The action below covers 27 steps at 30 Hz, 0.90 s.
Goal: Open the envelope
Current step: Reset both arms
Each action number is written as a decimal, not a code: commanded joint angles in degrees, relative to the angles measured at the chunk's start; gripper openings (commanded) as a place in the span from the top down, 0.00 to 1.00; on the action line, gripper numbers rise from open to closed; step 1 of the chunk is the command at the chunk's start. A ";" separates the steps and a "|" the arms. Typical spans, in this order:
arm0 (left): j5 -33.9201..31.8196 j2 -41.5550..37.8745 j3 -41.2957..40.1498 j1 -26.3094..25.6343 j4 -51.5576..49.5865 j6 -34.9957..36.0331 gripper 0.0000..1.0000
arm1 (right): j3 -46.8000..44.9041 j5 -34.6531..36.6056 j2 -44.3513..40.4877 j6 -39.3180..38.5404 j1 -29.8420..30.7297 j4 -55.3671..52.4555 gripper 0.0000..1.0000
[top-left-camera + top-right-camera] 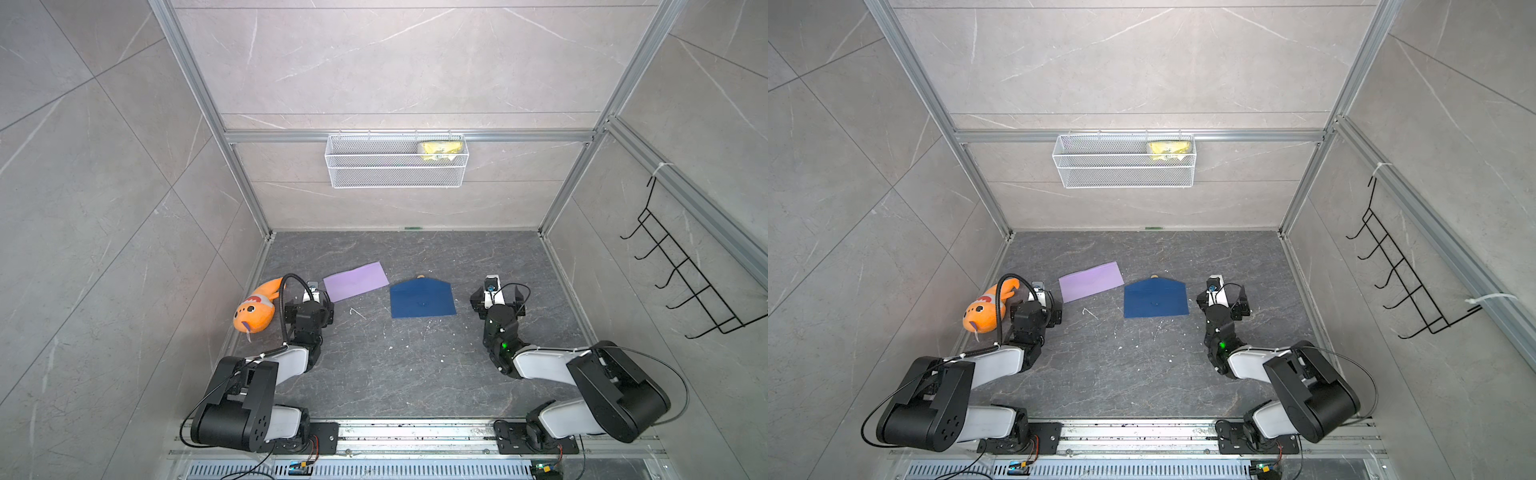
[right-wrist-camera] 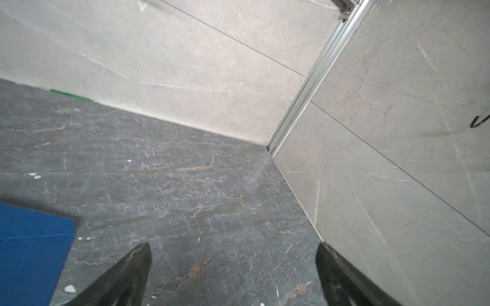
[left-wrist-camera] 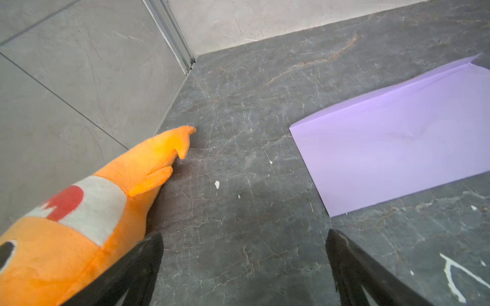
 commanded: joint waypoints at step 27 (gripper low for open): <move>14.59 8.03 -0.44 9.47 14.35 -5.04 0.00 | -1.35 -30.96 6.75 16.66 -18.90 -1.39 0.00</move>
